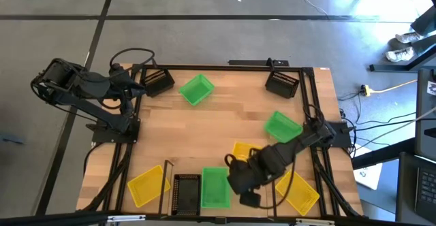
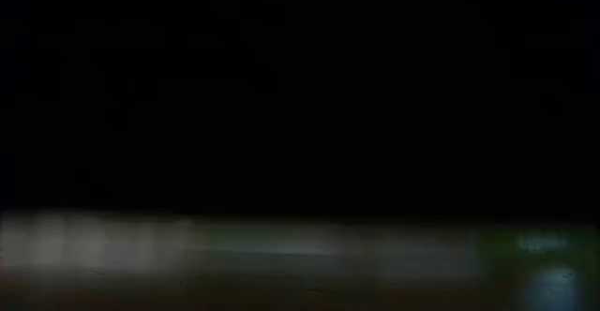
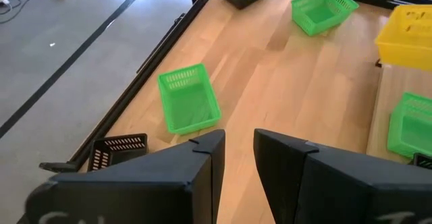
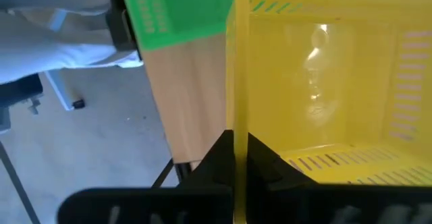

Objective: Stack baskets on shelf by color
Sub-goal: Put the top yellow basket on the shelf, then stack the top right black basket on top of the black basket on the shelf

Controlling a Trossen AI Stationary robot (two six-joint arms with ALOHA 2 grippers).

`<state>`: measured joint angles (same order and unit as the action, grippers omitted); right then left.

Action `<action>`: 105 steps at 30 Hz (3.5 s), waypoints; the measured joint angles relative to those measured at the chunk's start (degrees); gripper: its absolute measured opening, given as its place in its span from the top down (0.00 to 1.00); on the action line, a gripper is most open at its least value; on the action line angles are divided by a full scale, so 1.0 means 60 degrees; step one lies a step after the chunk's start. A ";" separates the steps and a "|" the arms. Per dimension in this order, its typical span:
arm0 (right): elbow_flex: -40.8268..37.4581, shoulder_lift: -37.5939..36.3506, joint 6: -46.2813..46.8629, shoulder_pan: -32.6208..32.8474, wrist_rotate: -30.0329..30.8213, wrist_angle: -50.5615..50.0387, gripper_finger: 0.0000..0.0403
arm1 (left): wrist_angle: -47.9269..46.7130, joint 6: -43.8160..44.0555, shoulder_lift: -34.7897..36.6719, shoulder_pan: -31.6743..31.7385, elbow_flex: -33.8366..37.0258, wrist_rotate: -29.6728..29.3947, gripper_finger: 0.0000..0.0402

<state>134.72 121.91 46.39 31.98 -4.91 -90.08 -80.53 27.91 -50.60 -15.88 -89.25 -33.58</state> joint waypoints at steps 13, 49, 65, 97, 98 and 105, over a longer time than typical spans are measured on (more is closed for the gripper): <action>-0.0004 0.0277 0.0016 0.1183 0.0097 0.0060 1.00 | 0.0109 -0.0734 -0.0002 -0.0004 0.0000 0.2276 0.82; -0.0015 0.1996 -0.1077 0.1237 -0.0652 0.0543 0.92 | 0.0313 -0.0756 0.0002 -0.0001 0.0000 0.2251 0.82; 0.0033 0.1960 -0.0925 0.1061 -0.1765 0.0728 0.91 | 0.0307 -0.0759 0.0001 -0.0004 0.0000 0.2251 0.82; -0.0090 -0.2783 -0.0025 -0.2169 0.6639 0.0019 0.91 | 0.0228 0.2879 0.0002 0.0000 0.0007 0.0488 0.82; -0.0200 -0.2920 -0.0441 -0.2403 0.6621 0.0015 0.91 | 0.0170 0.2994 -0.0001 -0.0003 0.0007 0.0491 0.82; -0.1895 -0.4057 -0.1538 -0.3812 0.5869 0.0014 0.91 | -0.0868 0.4207 -0.0075 0.0000 0.0007 0.0482 0.82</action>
<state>123.34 97.57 37.17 9.10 30.30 -90.00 -85.74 53.15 -51.05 -15.88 -89.21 -30.69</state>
